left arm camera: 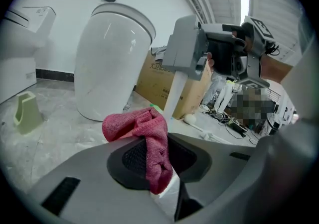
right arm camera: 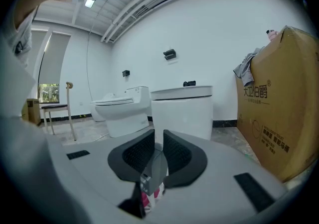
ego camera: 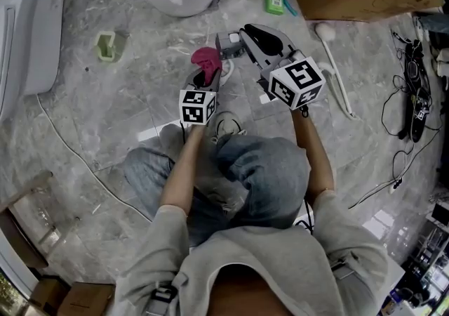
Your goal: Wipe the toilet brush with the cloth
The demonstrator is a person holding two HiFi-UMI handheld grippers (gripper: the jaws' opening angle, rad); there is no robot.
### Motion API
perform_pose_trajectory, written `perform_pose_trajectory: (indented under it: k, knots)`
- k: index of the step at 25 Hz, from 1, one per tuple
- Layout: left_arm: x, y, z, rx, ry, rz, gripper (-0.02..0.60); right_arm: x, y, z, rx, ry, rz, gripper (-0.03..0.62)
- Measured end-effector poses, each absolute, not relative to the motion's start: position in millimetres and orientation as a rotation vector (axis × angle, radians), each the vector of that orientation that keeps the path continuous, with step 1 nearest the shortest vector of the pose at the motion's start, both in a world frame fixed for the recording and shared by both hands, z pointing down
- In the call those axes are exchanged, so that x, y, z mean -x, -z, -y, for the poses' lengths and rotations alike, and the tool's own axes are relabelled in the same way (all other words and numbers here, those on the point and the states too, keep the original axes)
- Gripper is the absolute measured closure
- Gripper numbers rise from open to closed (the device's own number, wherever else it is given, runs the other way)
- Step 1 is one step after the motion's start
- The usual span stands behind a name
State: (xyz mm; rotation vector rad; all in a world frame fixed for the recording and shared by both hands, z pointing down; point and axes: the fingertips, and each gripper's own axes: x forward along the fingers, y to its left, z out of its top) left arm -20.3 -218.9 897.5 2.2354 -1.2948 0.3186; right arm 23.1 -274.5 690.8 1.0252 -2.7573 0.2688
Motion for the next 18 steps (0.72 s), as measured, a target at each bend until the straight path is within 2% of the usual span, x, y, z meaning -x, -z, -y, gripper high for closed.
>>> perform_pose_trajectory:
  k: [9, 18]
  knots:
    - [22.2, -937.1, 214.1, -2.182, -0.468, 1.215, 0.482, -22.2, -691.6, 273.0, -1.025, -0.265, 2.754, 0.522]
    - [52.9, -891.5, 219.2, -2.224, -0.351, 1.304, 0.48, -22.7, -691.0, 273.8, -1.027, -0.265, 2.753, 0.522]
